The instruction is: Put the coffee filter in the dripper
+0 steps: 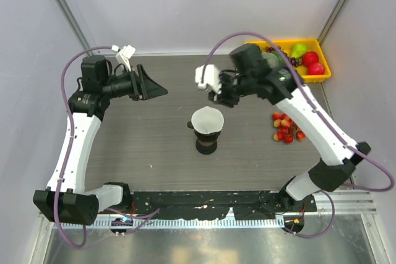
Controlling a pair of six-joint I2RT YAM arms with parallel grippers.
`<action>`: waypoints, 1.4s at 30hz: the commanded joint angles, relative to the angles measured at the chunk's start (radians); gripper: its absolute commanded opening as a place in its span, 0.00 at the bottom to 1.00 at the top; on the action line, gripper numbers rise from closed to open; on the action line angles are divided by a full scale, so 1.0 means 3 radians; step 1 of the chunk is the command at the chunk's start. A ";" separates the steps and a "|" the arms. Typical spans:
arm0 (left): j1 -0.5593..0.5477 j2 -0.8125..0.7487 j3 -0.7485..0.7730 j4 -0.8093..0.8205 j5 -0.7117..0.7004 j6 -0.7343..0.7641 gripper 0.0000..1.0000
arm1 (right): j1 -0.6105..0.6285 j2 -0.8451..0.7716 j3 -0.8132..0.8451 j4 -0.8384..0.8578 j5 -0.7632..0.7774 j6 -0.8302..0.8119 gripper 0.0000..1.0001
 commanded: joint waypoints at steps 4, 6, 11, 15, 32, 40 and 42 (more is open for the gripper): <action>0.0030 -0.0124 0.0392 -0.0786 -0.0383 0.1267 0.63 | -0.1173 -0.0857 -0.0383 0.0655 -0.0778 0.0764 0.40; 0.0030 -0.0185 0.0336 -0.0883 -0.0577 0.1441 0.67 | -0.1471 -0.1165 -0.0751 0.0921 -0.0846 0.1014 0.40; 0.0050 -0.0303 0.0019 -0.1006 -0.0864 0.1767 0.70 | -0.2070 -0.1814 -0.1920 0.1657 -0.0887 0.1567 0.40; 0.0071 -0.0374 -0.0211 -0.1002 -0.1002 0.1917 0.97 | -0.2357 -0.2086 -0.2764 0.2113 -0.0775 0.1950 0.47; 0.0178 -0.0850 -0.1341 -0.0337 -0.1728 0.1896 1.00 | -0.2470 -0.2658 -0.3922 0.2626 -0.0340 0.2263 0.95; 0.0178 -0.0820 -0.1347 -0.0357 -0.1795 0.1876 0.99 | -0.2465 -0.2730 -0.3958 0.2667 -0.0314 0.2253 0.95; 0.0178 -0.0840 -0.1347 -0.0347 -0.1836 0.1876 0.99 | -0.2475 -0.2725 -0.3974 0.2667 -0.0314 0.2253 0.96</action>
